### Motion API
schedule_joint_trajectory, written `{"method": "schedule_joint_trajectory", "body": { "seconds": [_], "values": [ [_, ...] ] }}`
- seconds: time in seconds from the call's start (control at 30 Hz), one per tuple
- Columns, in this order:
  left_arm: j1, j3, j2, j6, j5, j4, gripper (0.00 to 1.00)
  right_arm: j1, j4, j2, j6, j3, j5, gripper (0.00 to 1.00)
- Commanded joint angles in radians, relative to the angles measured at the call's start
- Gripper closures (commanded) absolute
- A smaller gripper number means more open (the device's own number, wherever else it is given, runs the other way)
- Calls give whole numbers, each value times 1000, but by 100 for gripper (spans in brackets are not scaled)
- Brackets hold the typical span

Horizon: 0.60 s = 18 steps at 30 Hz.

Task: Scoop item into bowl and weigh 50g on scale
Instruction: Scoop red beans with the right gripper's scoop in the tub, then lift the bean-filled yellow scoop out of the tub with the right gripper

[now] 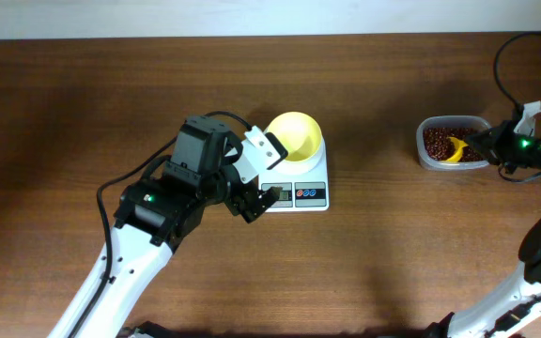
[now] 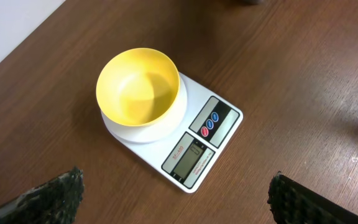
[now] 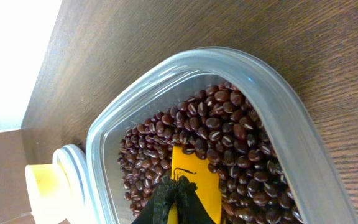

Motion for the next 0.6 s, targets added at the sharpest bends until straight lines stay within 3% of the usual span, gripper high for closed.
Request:
{"method": "schedule_joint_trajectory", "body": {
  "seconds": [0.0,0.2,0.57],
  "values": [
    [-2,-6,-8,10,19,1,1,-33,7,23,-18,-14,-71,96],
    [-2,-6,-8,10,19,2,1,-112,1,23,-21,-14,-139,96],
    [-2,-6,-8,10,19,2,1,-118,-17,23,-68,-14,-233,96]
  ]
}}
